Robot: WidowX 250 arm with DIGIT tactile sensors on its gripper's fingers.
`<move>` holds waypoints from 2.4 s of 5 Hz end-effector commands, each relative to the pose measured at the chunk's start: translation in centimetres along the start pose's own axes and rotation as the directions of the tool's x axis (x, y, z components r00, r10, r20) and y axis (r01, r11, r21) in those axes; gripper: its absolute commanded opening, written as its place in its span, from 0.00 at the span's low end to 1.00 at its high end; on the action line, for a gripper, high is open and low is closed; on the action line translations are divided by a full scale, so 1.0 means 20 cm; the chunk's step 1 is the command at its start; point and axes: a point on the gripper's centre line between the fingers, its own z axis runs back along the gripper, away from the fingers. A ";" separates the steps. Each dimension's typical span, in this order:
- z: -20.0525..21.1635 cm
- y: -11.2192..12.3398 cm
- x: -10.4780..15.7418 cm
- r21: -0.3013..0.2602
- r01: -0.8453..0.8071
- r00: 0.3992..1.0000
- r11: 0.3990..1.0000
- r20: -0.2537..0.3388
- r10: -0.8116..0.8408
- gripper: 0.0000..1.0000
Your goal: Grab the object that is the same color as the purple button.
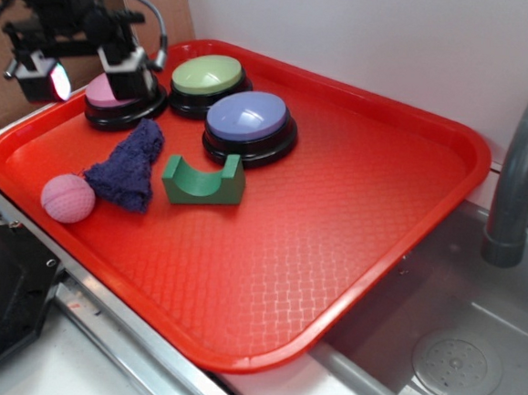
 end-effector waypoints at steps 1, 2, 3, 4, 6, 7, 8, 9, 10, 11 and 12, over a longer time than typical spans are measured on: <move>-0.22 0.05 0.07 -0.041 -0.107 0.994 0.993 -0.012 0.107 1.00; -0.25 0.04 0.06 -0.042 -0.118 0.993 0.992 -0.004 0.118 1.00; -0.26 0.02 0.05 -0.063 -0.107 0.994 0.992 -0.006 0.107 1.00; -0.28 -0.01 0.03 -0.061 -0.114 0.993 0.992 0.006 0.114 0.00; -0.31 -0.08 0.00 -0.049 -0.089 0.996 0.995 0.003 0.089 0.00; -0.31 -0.09 0.00 -0.055 -0.090 0.996 0.994 0.002 0.091 0.00; -0.26 -0.09 0.00 -0.054 -0.078 0.997 0.995 0.019 0.079 0.00; -0.08 -0.08 -0.01 -0.048 -0.022 0.997 0.999 0.073 0.025 0.00; 0.07 -0.08 -0.04 -0.048 0.037 0.994 0.998 0.106 -0.032 0.00; 0.29 -0.14 -0.12 -0.029 0.228 0.970 0.973 0.090 -0.224 0.00; 0.40 -0.25 -0.21 -0.026 0.428 0.904 0.904 0.016 -0.427 0.00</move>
